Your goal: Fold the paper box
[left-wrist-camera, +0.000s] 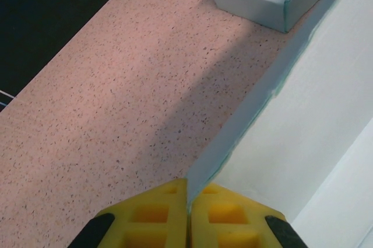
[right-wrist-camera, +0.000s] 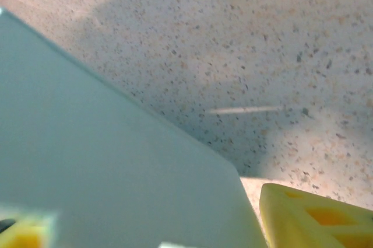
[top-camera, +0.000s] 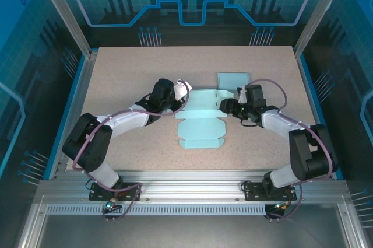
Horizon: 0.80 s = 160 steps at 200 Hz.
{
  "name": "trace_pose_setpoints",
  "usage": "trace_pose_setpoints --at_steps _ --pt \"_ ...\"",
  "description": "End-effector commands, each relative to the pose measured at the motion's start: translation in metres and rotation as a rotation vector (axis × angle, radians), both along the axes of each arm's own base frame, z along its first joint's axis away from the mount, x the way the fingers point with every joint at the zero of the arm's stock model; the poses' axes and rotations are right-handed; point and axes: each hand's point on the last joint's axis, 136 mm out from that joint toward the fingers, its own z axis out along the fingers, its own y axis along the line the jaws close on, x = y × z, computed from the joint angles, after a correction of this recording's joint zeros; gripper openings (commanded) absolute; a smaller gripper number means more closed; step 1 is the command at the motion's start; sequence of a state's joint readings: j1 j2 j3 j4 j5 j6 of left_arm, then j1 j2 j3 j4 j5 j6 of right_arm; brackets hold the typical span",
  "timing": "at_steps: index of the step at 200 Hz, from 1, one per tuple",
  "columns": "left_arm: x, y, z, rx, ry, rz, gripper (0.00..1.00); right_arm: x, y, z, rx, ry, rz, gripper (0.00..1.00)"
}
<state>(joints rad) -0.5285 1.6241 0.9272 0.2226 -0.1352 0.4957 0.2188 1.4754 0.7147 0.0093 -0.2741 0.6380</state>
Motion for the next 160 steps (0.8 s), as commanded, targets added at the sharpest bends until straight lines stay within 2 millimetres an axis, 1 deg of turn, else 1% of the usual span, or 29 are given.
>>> trace_pose_setpoints --at_steps 1,22,48,66,69,92,121,137,160 --pt "0.004 -0.001 0.01 -0.036 -0.037 0.029 0.09 0.004 0.002 0.003 0.02 -0.042 -0.04 0.65" --pt "0.005 0.0 0.01 -0.038 -0.037 0.038 0.09 0.001 0.001 0.001 0.033 -0.067 -0.063 0.67" --pt "0.007 0.001 0.012 -0.042 -0.041 0.053 0.09 -0.001 0.001 -0.001 0.047 -0.083 -0.084 0.73" --pt "0.011 0.004 0.014 -0.057 -0.039 0.089 0.09 -0.005 0.003 -0.005 0.059 -0.085 -0.09 0.75" --pt "0.011 0.004 0.015 -0.061 -0.035 0.096 0.09 -0.003 0.005 -0.001 0.068 -0.108 -0.088 0.75" --pt "0.015 0.004 0.013 -0.087 0.021 0.129 0.1 -0.006 0.012 0.001 0.073 -0.132 -0.074 0.76" --pt "0.013 0.001 0.007 -0.106 0.037 0.118 0.1 -0.009 0.016 0.007 0.069 -0.153 -0.057 0.76" --pt "0.012 0.003 0.006 -0.13 0.052 0.115 0.1 -0.009 0.014 0.009 0.054 -0.163 -0.062 0.73" --pt "0.014 0.008 0.009 -0.196 0.084 0.131 0.09 -0.009 0.01 0.009 0.04 -0.17 -0.078 0.69"
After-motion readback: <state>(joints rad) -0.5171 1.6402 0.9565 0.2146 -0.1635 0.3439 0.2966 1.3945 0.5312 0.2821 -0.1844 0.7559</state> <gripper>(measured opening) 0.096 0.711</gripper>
